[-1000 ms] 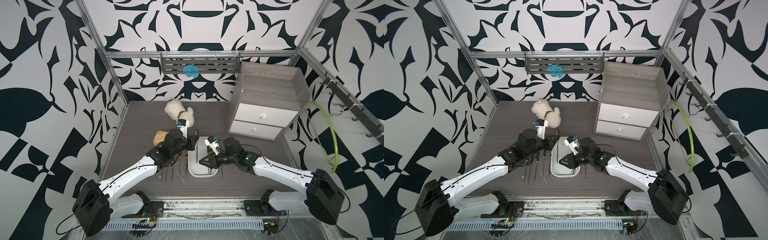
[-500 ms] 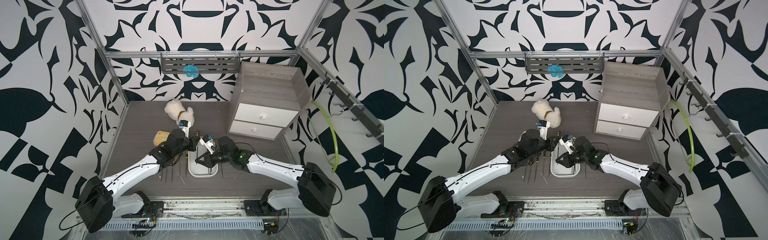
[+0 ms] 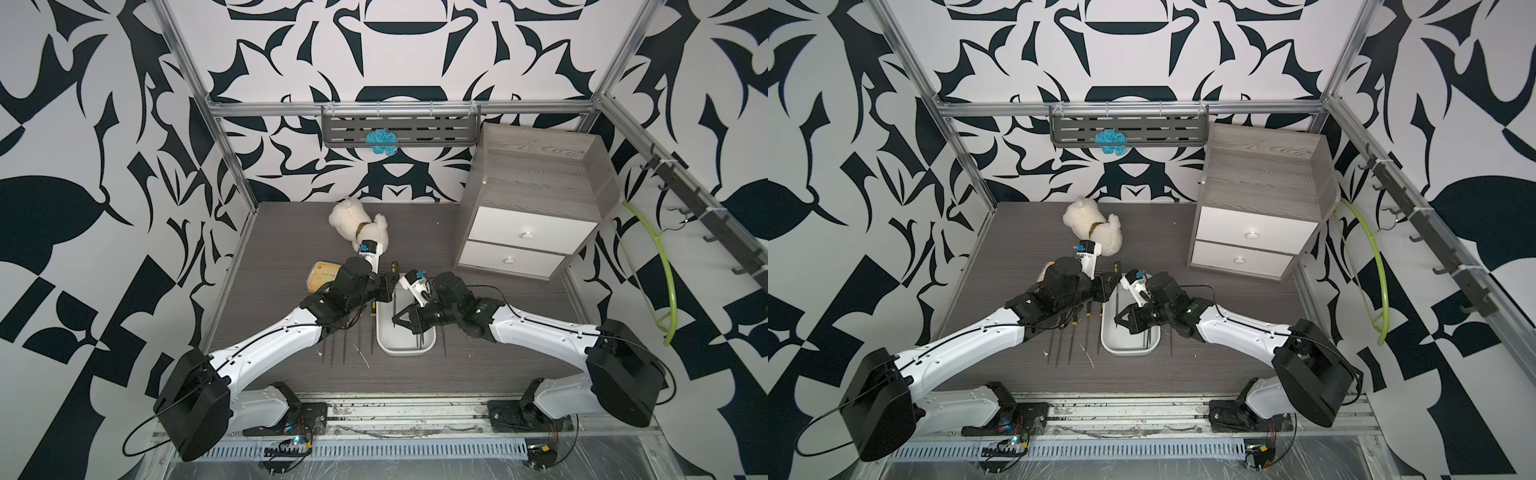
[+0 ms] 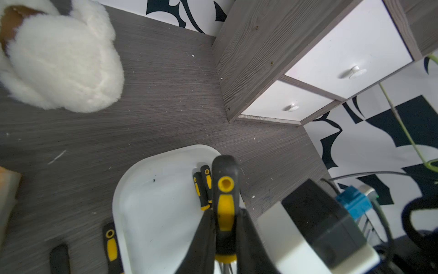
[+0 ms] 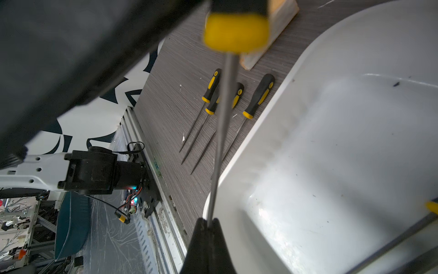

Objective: Take the file tool out of the storage box
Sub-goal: Pick up the file tool from the storage box, then place the file tool at the center of the board.

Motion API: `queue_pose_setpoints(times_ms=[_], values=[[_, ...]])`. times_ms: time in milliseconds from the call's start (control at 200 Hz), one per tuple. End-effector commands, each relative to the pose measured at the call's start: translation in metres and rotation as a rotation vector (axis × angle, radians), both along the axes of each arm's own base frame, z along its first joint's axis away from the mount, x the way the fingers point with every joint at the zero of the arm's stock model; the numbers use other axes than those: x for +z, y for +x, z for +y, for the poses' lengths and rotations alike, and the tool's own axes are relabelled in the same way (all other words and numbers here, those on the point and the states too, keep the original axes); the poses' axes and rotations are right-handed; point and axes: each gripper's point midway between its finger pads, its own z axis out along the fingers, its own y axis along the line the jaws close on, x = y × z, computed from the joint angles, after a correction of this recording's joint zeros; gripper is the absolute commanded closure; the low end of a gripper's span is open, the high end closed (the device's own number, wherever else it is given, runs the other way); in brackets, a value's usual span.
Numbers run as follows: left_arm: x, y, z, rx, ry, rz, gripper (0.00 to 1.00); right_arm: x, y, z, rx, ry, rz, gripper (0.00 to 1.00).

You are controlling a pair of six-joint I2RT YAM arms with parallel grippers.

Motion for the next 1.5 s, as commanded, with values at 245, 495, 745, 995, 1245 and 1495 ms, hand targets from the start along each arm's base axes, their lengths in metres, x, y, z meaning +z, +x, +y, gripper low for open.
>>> queue_pose_setpoints(times_ms=[245, 495, 745, 995, 1245, 1495], values=[[0.024, -0.002, 0.007, 0.017, -0.023, -0.061, 0.01, 0.031, 0.006, -0.012, -0.049, -0.018, -0.12, 1.0], [0.047, -0.009, 0.027, 0.065, -0.053, -0.131, 0.01, 0.022, -0.021, -0.11, -0.244, -0.383, -0.045, 1.0], [0.035, -0.013, 0.006, -0.014, -0.069, -0.036, 0.01, -0.009, -0.057, -0.186, -0.337, -0.702, 0.165, 1.0], [0.008, -0.014, -0.019, -0.094, -0.051, 0.101, 0.09, -0.044, -0.051, -0.178, -0.284, -0.713, 0.417, 1.0], [-0.013, -0.013, -0.03, -0.132, 0.01, 0.182, 0.1, -0.08, -0.04, -0.175, -0.276, -0.733, 0.578, 1.0], [-0.014, -0.015, -0.031, -0.144, 0.017, 0.199, 0.09, -0.098, -0.028, -0.172, -0.273, -0.76, 0.625, 1.0]])
